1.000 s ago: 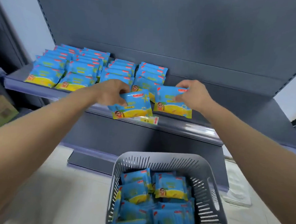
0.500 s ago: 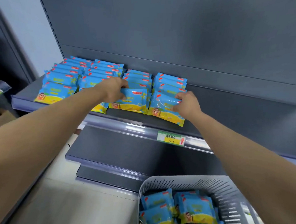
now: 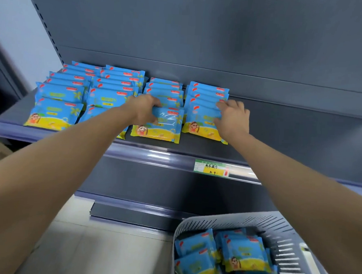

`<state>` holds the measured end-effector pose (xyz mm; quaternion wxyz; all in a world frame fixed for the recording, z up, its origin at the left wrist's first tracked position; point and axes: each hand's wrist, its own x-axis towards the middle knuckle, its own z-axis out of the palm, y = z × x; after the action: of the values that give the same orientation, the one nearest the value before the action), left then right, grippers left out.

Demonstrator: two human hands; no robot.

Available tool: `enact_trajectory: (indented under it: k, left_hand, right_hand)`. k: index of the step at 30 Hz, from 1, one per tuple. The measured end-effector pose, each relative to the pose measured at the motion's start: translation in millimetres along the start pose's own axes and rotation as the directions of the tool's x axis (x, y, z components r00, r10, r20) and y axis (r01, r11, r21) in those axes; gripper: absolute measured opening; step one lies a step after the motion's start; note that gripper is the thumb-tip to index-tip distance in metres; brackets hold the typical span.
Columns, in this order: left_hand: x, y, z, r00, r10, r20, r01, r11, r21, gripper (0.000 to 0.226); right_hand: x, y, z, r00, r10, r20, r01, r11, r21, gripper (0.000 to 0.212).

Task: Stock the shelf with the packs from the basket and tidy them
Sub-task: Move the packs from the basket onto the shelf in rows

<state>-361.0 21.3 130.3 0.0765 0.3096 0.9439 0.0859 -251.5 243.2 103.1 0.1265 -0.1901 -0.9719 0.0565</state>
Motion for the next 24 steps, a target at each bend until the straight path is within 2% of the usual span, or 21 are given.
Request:
enact_trajectory:
  k: [4, 9, 11, 13, 17, 19, 21, 24]
  left_hand:
    - [11.8, 0.4, 9.5, 0.998, -0.007, -0.068, 0.012, 0.997, 0.075, 0.051]
    - [11.1, 12.7, 21.1, 0.98, -0.075, -0.185, 0.103, 0.983, 0.151, 0.053]
    - [1.5, 27.4, 26.1, 0.966, -0.05, -0.254, 0.1, 0.978, 0.185, 0.054]
    - [-13.4, 51.4, 32.7, 0.953, 0.012, -0.304, 0.033, 0.99, 0.14, 0.05]
    - [-59.0, 116.4, 63.2, 0.904, 0.191, -0.383, -0.224, 0.974, -0.041, 0.034]
    - [-84.0, 147.0, 87.2, 0.912, 0.276, -0.303, -0.32, 0.942, -0.106, 0.029]
    - [-104.2, 169.5, 115.2, 0.928, 0.345, -0.142, -0.366, 0.917, -0.157, 0.028]
    - [-127.9, 189.8, 158.8, 0.934, 0.335, 0.124, -0.303, 0.927, -0.22, 0.029]
  right_hand:
    - [-15.2, 7.0, -5.8, 0.999, -0.04, -0.032, 0.042, 0.996, 0.08, 0.042]
    - [-49.4, 24.8, -18.3, 0.992, -0.12, -0.041, 0.125, 0.977, 0.171, 0.038]
    - [-69.3, 36.8, -24.3, 0.989, -0.141, -0.036, 0.145, 0.971, 0.188, 0.036]
    - [-91.4, 50.3, -31.2, 0.988, -0.153, -0.022, 0.154, 0.967, 0.204, 0.033]
    - [-139.3, 82.4, -35.4, 0.983, -0.174, 0.063, 0.152, 0.955, 0.255, 0.028]
    - [-162.2, 100.3, -30.4, 0.976, -0.189, 0.108, 0.156, 0.954, 0.254, 0.024]
    - [-182.1, 118.0, -20.6, 0.959, -0.198, 0.201, 0.151, 0.963, 0.225, 0.023]
    - [-207.8, 141.5, -2.4, 0.874, -0.182, 0.45, 0.138, 0.982, 0.128, 0.028]
